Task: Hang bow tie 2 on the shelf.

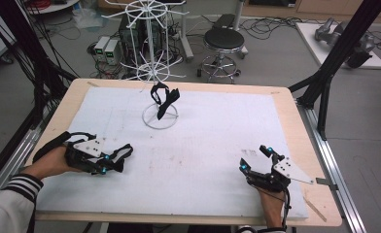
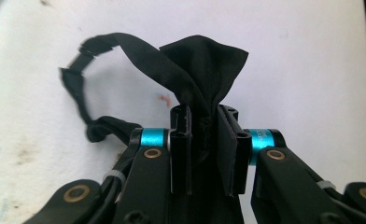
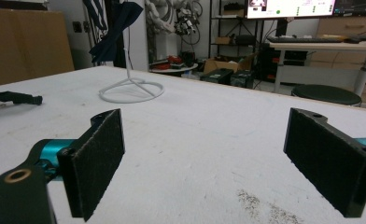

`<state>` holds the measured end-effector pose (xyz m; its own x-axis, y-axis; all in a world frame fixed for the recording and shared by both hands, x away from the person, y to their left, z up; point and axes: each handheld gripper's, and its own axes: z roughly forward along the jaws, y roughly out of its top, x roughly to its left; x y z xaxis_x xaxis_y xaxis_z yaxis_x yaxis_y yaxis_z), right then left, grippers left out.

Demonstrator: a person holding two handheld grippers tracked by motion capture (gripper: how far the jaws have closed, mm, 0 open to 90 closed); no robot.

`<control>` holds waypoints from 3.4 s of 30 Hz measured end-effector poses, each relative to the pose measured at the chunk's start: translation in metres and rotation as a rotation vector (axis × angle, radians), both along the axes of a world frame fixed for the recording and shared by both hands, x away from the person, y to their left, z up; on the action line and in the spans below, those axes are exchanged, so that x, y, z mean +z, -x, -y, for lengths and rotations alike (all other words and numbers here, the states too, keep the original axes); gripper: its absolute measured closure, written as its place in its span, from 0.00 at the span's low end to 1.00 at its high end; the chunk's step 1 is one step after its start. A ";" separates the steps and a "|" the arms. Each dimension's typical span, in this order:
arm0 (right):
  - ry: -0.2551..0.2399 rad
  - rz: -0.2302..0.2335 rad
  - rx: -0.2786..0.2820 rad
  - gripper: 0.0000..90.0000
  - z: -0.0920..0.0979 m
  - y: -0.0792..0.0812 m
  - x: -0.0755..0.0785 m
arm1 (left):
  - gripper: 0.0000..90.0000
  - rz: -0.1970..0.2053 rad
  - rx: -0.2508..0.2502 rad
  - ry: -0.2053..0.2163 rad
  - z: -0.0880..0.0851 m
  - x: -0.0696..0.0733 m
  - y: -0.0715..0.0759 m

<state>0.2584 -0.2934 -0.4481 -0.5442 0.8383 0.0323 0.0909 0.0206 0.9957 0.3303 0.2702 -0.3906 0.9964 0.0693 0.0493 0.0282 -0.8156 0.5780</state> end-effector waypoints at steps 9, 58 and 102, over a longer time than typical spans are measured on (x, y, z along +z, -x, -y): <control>0.005 0.005 -0.007 0.13 0.001 0.000 -0.002 | 0.85 0.029 0.057 0.127 -0.007 0.012 -0.002; 0.012 0.026 -0.023 0.13 -0.001 0.002 -0.004 | 0.85 0.196 0.324 0.647 -0.011 0.056 -0.011; 0.012 0.033 -0.021 0.13 -0.001 0.001 -0.004 | 0.85 0.250 0.468 0.738 -0.022 0.086 -0.044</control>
<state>0.2575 -0.2927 -0.4524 -0.5269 0.8499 0.0048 0.0589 0.0309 0.9978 0.3747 0.2923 -0.3042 0.8246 0.5641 0.0430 0.0666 -0.1723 0.9828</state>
